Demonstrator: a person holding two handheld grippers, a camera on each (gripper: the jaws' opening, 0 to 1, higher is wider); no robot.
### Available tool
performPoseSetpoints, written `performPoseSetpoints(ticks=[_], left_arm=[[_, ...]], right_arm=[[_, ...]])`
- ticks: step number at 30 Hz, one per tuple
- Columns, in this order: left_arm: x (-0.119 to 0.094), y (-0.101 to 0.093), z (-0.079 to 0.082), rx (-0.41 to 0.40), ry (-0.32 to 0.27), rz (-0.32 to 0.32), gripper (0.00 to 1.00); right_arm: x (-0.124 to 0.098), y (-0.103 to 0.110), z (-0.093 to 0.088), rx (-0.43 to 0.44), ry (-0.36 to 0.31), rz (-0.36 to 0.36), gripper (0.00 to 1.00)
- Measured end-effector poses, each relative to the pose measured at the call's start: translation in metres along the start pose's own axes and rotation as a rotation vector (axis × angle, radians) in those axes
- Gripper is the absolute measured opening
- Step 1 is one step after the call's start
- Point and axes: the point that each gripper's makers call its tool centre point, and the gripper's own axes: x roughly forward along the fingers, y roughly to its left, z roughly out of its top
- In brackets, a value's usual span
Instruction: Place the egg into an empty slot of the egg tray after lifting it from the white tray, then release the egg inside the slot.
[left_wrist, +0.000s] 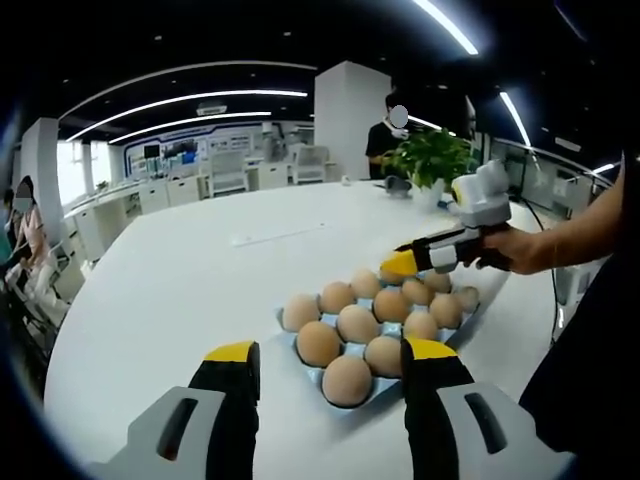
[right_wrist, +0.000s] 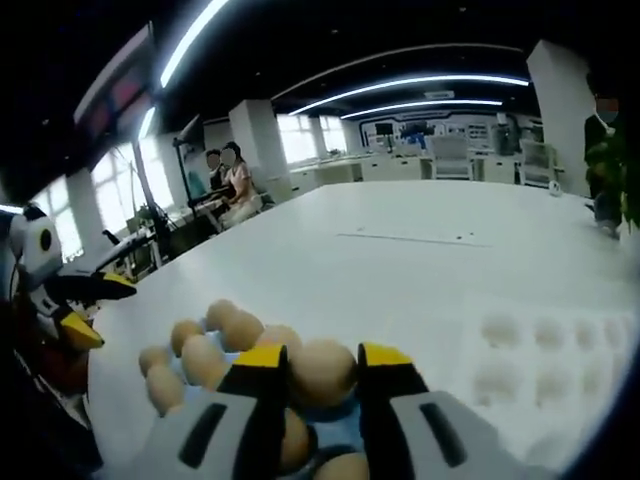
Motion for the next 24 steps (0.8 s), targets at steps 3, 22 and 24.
performPoseSetpoints(ticks=[3, 22, 24], left_arm=[[0.0000, 0.0012, -0.0013, 0.003, 0.006, 0.006, 0.57], [0.0023, 0.0020, 0.0002, 0.015, 0.016, 0.008, 0.57], [0.0027, 0.0010, 0.0019, 0.012, 0.010, 0.004, 0.57]], right_arm=[[0.0034, 0.0015, -0.0037, 0.002, 0.019, 0.006, 0.27], [0.0074, -0.0042, -0.0088, 0.016, 0.075, 0.018, 0.27], [0.0090, -0.0028, -0.0075, 0.015, 0.073, 0.026, 0.26]])
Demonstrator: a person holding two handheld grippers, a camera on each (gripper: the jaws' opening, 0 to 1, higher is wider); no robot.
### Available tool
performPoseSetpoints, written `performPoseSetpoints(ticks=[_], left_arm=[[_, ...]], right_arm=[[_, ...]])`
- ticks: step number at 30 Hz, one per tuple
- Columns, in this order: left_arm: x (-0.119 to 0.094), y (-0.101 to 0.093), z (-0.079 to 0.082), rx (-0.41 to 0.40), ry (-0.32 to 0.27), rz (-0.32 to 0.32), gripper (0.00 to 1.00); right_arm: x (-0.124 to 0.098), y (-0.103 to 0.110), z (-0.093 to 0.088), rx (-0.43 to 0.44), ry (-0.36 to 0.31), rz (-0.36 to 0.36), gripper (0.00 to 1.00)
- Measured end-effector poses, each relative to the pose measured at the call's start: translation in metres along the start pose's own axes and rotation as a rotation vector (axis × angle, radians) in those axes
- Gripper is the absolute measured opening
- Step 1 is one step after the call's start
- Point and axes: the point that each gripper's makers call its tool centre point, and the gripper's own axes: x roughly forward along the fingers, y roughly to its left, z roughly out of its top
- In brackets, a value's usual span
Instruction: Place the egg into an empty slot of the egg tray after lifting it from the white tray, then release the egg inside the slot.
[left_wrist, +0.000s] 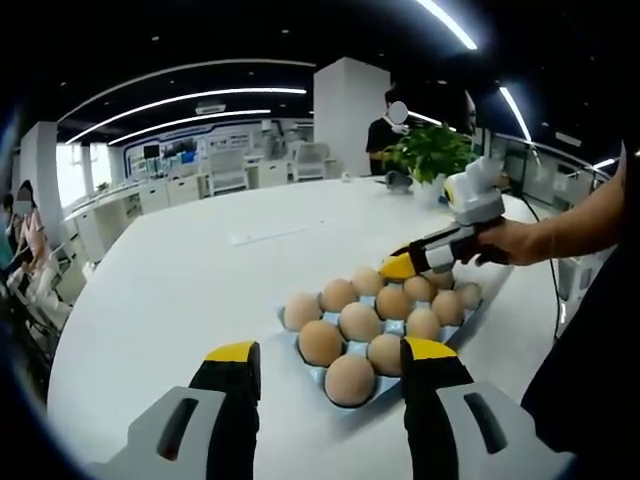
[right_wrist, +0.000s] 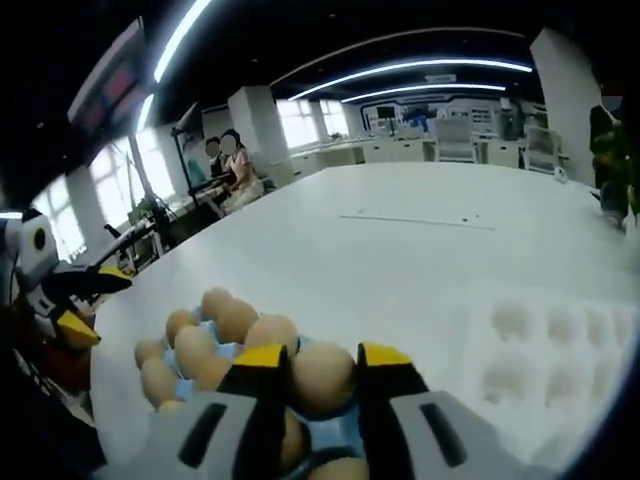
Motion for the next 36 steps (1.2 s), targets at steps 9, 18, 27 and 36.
performPoseSetpoints(ticks=[9, 18, 27, 36], left_arm=[[0.000, -0.001, 0.002, 0.002, -0.007, -0.005, 0.57], [-0.002, -0.002, 0.005, 0.004, -0.018, -0.005, 0.57], [-0.001, -0.003, 0.003, 0.002, -0.014, -0.007, 0.57], [0.001, -0.004, 0.003, 0.001, -0.014, -0.010, 0.57]], right_arm=[[-0.002, 0.001, -0.002, 0.000, 0.008, 0.002, 0.26], [-0.005, 0.002, -0.003, 0.005, 0.002, 0.008, 0.28], [-0.027, -0.020, 0.008, 0.015, -0.086, -0.064, 0.26], [-0.064, -0.076, 0.004, 0.059, -0.124, -0.219, 0.26]])
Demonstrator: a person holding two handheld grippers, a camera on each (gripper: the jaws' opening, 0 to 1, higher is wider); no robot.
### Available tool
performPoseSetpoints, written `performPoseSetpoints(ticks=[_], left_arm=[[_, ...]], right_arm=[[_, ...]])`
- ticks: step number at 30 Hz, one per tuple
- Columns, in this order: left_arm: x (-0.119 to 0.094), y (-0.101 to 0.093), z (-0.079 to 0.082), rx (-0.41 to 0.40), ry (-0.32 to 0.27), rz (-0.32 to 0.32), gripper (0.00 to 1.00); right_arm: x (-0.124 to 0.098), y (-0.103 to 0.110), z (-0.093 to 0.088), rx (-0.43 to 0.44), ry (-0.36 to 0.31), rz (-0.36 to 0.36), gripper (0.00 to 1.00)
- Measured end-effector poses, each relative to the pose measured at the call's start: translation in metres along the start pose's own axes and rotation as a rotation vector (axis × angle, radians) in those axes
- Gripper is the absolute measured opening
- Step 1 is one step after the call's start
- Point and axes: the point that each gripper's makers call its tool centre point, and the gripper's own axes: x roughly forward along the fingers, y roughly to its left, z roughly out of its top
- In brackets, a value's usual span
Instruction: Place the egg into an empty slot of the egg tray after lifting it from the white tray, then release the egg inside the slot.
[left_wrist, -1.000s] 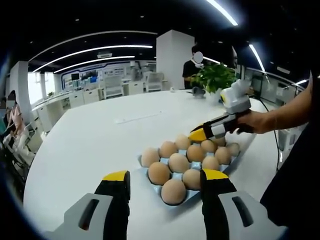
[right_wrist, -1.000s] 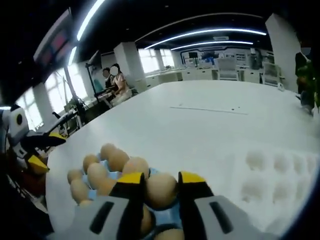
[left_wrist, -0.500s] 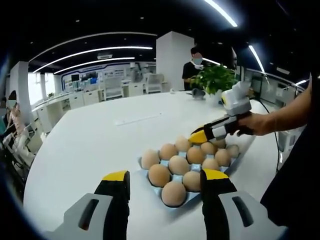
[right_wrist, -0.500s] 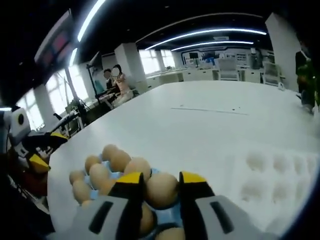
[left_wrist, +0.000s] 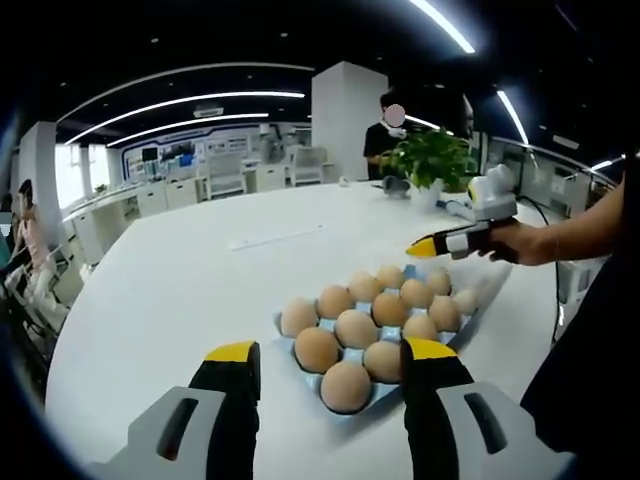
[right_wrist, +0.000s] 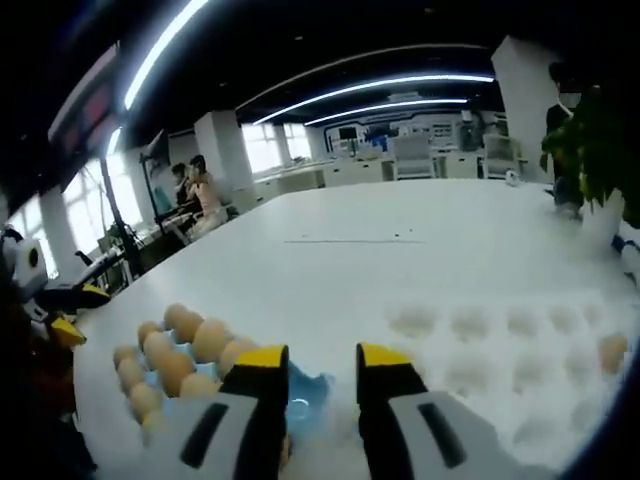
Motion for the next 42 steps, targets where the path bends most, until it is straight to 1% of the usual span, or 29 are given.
performPoseSetpoints(ticks=[2, 3, 4, 5, 7, 8, 9, 10, 12, 14, 16, 17, 18, 20, 21, 23, 25, 29, 32, 35, 36, 39, 42], left_arm=[[0.001, -0.001, 0.000, -0.001, 0.001, -0.003, 0.57], [0.001, -0.002, 0.000, 0.000, 0.001, -0.004, 0.57], [0.001, -0.002, 0.000, 0.001, 0.002, -0.004, 0.57], [0.001, -0.003, 0.000, 0.000, 0.001, -0.005, 0.57], [0.002, -0.003, 0.000, 0.000, 0.003, -0.005, 0.57], [0.002, -0.003, -0.001, 0.001, 0.007, -0.004, 0.57], [0.002, -0.003, -0.001, 0.002, 0.007, -0.004, 0.57], [0.002, -0.003, -0.001, 0.002, 0.007, -0.003, 0.57], [0.002, -0.002, 0.000, 0.003, 0.007, 0.000, 0.57], [0.001, -0.002, 0.000, 0.002, 0.009, 0.002, 0.57], [0.001, -0.001, 0.000, 0.006, 0.010, 0.006, 0.57], [0.001, -0.001, 0.000, 0.006, 0.010, 0.006, 0.57], [0.001, -0.001, 0.000, 0.005, 0.012, 0.007, 0.57], [0.001, -0.001, 0.000, 0.008, 0.015, 0.009, 0.57], [0.001, -0.001, 0.000, 0.007, 0.016, 0.010, 0.57], [0.001, -0.002, 0.000, 0.008, 0.017, 0.009, 0.57], [0.001, -0.002, 0.000, 0.011, 0.019, 0.010, 0.57], [0.000, -0.002, 0.001, 0.012, 0.019, 0.015, 0.56], [0.000, -0.002, 0.001, 0.014, 0.023, 0.018, 0.56], [0.000, -0.002, 0.001, 0.014, 0.025, 0.020, 0.56], [0.000, -0.002, 0.001, 0.013, 0.025, 0.020, 0.56], [0.000, -0.002, 0.001, 0.014, 0.025, 0.020, 0.56], [0.002, -0.003, 0.002, 0.014, 0.025, 0.016, 0.56]], right_arm=[[-0.006, -0.018, 0.001, -0.009, -0.003, -0.056, 0.26], [-0.009, -0.023, 0.001, -0.008, -0.009, -0.065, 0.26], [-0.013, -0.032, 0.002, -0.004, -0.015, -0.087, 0.26], [-0.017, -0.045, 0.003, -0.013, -0.022, -0.130, 0.26], [-0.023, -0.059, 0.003, -0.026, -0.024, -0.161, 0.26], [-0.028, -0.071, 0.006, -0.025, -0.040, -0.198, 0.26], [-0.033, -0.079, 0.007, -0.026, -0.049, -0.218, 0.26], [-0.040, -0.089, 0.009, -0.029, -0.056, -0.262, 0.26], [-0.049, -0.106, 0.013, -0.043, -0.072, -0.316, 0.26], [-0.058, -0.125, 0.013, -0.025, -0.079, -0.374, 0.26], [-0.075, -0.157, 0.019, 0.023, -0.134, -0.470, 0.26], [-0.080, -0.165, 0.019, 0.030, -0.142, -0.497, 0.26], [-0.090, -0.178, 0.018, 0.045, -0.148, -0.549, 0.26], [-0.096, -0.187, 0.018, 0.048, -0.156, -0.568, 0.26], [-0.098, -0.193, 0.014, 0.041, -0.140, -0.583, 0.26], [-0.098, -0.198, 0.009, 0.039, -0.121, -0.590, 0.26], [-0.099, -0.205, 0.003, 0.017, -0.095, -0.616, 0.26], [-0.100, -0.215, -0.006, 0.041, -0.077, -0.644, 0.26], [-0.096, -0.216, -0.007, 0.058, -0.074, -0.634, 0.26], [-0.090, -0.212, -0.010, 0.040, -0.056, -0.619, 0.27], [-0.091, -0.212, -0.010, 0.027, -0.064, -0.622, 0.27], [-0.091, -0.215, -0.010, 0.053, -0.075, -0.609, 0.27], [-0.090, -0.215, -0.009, 0.039, -0.077, -0.590, 0.26]])
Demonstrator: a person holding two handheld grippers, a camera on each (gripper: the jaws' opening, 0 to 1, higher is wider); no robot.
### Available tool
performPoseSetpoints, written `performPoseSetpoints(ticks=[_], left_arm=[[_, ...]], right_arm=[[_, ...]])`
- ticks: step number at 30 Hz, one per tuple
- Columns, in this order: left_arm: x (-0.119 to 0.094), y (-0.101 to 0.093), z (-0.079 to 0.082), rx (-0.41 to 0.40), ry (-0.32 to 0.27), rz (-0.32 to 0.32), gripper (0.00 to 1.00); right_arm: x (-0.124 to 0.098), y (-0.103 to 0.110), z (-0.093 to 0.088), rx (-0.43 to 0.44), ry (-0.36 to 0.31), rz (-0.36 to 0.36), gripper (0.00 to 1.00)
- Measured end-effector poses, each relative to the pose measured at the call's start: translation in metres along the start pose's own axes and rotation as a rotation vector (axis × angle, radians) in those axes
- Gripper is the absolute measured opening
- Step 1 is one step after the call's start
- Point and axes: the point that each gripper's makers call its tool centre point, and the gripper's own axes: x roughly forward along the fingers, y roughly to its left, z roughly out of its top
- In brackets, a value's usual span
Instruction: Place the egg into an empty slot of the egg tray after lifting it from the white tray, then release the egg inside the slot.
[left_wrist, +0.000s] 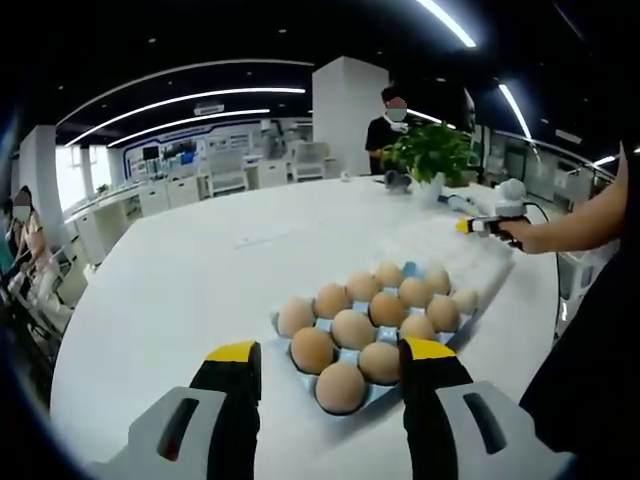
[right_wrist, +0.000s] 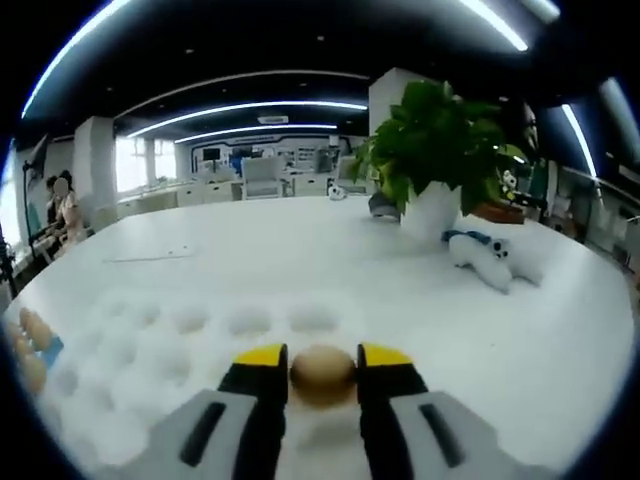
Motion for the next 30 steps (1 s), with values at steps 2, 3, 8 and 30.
performPoseSetpoints(ticks=[2, 3, 8, 30], left_arm=[[0.000, -0.001, 0.001, 0.002, 0.000, -0.003, 0.56], [0.000, -0.001, 0.001, 0.002, -0.002, -0.004, 0.56], [-0.001, 0.002, 0.002, 0.000, -0.004, 0.001, 0.56], [0.001, -0.002, 0.003, 0.008, -0.009, -0.020, 0.56]], right_arm=[[0.001, -0.001, 0.002, 0.010, 0.003, 0.008, 0.25], [0.000, -0.001, 0.002, 0.012, 0.003, 0.005, 0.25], [-0.006, -0.001, 0.011, 0.017, -0.026, -0.002, 0.24], [-0.027, 0.076, 0.039, 0.041, -0.095, 0.205, 0.25]])
